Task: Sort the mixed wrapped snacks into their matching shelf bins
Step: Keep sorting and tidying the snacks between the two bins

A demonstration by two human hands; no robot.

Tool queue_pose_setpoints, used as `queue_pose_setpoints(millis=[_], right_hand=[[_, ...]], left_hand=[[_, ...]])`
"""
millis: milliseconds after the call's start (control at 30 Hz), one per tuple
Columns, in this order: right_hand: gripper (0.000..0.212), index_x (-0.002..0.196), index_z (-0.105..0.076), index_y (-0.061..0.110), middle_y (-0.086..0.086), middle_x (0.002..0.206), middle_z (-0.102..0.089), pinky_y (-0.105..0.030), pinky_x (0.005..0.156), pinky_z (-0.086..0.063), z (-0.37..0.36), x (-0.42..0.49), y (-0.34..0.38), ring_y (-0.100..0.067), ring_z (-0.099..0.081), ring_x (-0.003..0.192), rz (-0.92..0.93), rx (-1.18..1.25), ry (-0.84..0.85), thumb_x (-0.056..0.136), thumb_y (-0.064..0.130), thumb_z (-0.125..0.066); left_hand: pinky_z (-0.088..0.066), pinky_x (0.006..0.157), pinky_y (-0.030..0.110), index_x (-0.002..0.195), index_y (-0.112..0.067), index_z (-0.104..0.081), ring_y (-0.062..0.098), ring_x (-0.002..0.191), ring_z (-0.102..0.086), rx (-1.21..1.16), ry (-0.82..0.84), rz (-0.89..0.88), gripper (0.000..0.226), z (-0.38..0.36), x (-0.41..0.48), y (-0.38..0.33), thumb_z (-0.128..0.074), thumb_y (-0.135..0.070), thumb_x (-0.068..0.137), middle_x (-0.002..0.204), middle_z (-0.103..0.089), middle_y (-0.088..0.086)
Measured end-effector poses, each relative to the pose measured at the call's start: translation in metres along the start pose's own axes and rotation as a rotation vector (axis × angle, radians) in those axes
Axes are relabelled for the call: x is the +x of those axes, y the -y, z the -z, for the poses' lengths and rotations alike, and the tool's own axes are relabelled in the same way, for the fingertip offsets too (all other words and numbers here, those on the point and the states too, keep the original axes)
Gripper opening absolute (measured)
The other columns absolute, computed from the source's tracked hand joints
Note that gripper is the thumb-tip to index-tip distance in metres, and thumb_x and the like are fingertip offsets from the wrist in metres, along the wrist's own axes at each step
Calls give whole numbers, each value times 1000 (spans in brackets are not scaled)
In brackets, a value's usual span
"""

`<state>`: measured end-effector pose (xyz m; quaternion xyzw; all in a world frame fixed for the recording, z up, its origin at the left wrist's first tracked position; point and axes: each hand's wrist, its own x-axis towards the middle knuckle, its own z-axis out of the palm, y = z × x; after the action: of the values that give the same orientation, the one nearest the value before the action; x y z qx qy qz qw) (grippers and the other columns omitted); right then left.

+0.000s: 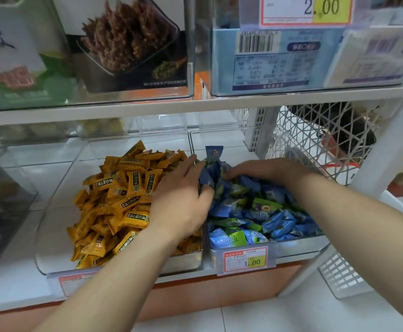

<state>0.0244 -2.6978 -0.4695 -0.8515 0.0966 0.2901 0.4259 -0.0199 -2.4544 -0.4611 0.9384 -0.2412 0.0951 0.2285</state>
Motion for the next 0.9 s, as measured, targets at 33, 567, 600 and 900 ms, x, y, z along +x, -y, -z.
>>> queue_pose_setpoints(millis=[33,567,600,900], right_hand=[[69,112,-75,10,-17,116,-71,-42,106,-47,0,-3,-1,-30,-68,109,8,6,-29,71,66,-73],[42,104,-69,41,14,108,-73,-19,89,-52,-11,-33,13,-1,-68,100,255,-9,54,67,32,-85],[43,103,-71,44,20,108,-72,-17,91,-51,-9,-37,12,3,-67,101,260,-47,70,63,38,-86],[36,104,-74,35,12,109,-74,-22,89,-51,9,-60,-8,-6,-67,105,383,43,-107,70,31,-84]], left_hand=[[-39,108,37,147,-29,-41,23,138,-41,-2,5,1,57,0,0,0,-42,-44,91,160,-29,-9],[-37,112,42,147,-30,-42,24,142,-35,-38,52,-13,60,6,-3,1,-40,-48,90,161,-29,-6],[-36,113,41,147,-29,-42,23,143,-34,-44,56,-15,57,6,-3,3,-44,-46,93,161,-29,-6],[-41,104,44,119,-21,-66,27,108,-57,124,-170,-210,38,17,-5,-33,-60,-36,85,114,-69,2]])
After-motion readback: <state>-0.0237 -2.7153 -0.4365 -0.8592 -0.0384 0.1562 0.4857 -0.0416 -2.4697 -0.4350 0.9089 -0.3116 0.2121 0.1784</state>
